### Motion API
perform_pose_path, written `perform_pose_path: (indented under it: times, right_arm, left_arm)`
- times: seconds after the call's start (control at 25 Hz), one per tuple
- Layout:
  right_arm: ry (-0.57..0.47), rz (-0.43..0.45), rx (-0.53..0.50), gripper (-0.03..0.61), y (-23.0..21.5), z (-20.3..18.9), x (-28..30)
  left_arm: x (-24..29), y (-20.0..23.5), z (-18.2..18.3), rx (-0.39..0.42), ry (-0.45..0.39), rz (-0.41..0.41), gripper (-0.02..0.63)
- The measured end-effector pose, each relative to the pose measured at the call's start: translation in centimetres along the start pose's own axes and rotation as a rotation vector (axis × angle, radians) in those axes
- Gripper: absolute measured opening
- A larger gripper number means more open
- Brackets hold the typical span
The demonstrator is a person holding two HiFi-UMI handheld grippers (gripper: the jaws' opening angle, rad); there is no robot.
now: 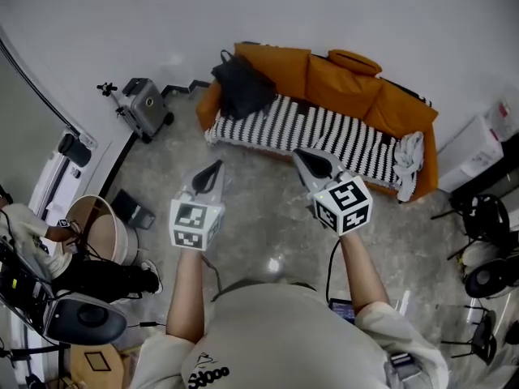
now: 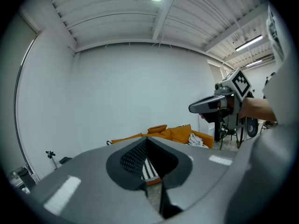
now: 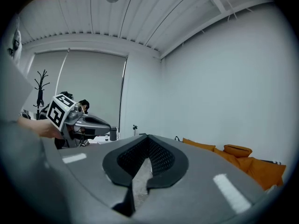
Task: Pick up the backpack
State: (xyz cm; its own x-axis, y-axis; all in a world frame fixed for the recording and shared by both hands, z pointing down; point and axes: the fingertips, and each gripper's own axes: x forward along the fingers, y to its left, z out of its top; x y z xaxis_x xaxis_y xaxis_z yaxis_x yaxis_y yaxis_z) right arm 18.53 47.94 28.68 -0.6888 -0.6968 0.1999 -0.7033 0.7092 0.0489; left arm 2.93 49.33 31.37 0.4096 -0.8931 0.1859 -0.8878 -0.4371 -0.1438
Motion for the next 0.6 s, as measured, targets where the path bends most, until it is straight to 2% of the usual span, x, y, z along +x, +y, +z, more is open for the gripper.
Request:
perform_pose_path:
  times: [0.36, 0.6]
  right_arm:
    - [0.026, 0.053, 0.024, 0.003, -1.2, -1.4, -2.2]
    - [0.007, 0.095, 0.047, 0.002, -1.3, -2.1, -3.8]
  left_arm:
    - [0.1, -3.4, -0.5, -0.010, 0.028, 0.021, 0.010]
    - [0.4, -5.6, -0.8, -0.016, 0.036, 0.019, 0.009]
